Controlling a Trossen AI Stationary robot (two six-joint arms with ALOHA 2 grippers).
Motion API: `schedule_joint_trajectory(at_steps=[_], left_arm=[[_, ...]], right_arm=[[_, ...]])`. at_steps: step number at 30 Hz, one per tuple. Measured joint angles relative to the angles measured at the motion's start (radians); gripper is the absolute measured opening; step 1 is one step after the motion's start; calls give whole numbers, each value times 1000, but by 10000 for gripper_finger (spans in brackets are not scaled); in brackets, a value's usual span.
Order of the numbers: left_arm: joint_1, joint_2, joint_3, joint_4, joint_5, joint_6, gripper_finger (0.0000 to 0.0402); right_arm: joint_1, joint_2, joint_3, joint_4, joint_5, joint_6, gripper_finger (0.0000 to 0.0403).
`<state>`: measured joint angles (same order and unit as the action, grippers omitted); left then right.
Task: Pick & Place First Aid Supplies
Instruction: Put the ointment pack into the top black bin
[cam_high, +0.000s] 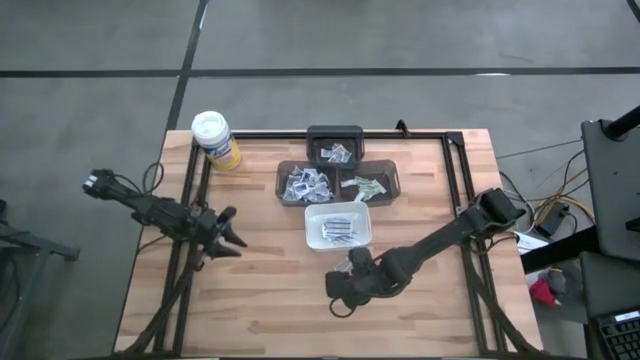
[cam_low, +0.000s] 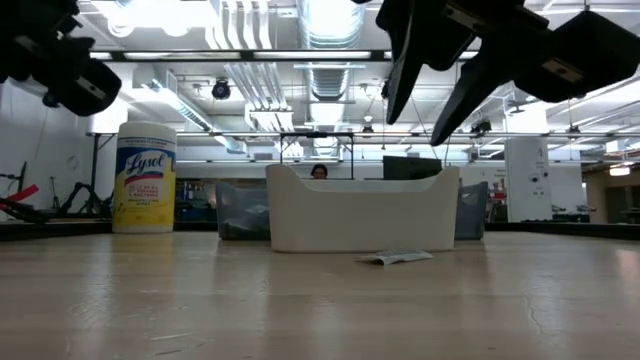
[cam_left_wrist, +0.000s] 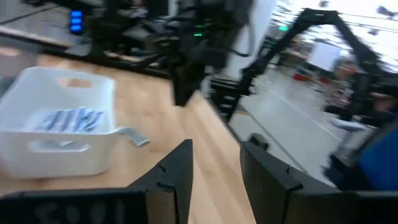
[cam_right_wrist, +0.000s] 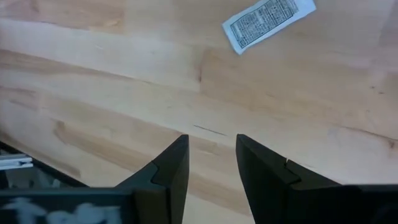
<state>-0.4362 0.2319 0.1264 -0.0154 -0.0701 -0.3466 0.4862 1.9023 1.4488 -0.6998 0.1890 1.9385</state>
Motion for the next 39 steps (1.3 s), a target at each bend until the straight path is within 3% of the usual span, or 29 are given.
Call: schedule_joint_trajectory(at_steps=[4, 9, 20, 39], left_arm=[[0, -38, -2, -3, 71, 35, 126], [0, -89, -2, -28, 73, 59, 126], [0, -149, -2, -57, 157, 99, 126], [0, -151, -2, -76, 215, 109, 126]], right_arm=[[0, 23, 0, 12, -3, 15, 136], [0, 48, 0, 49, -3, 87, 133], [-3, 51, 0, 65, -2, 354, 121], [-90, 51, 0, 84, -15, 362, 117]])
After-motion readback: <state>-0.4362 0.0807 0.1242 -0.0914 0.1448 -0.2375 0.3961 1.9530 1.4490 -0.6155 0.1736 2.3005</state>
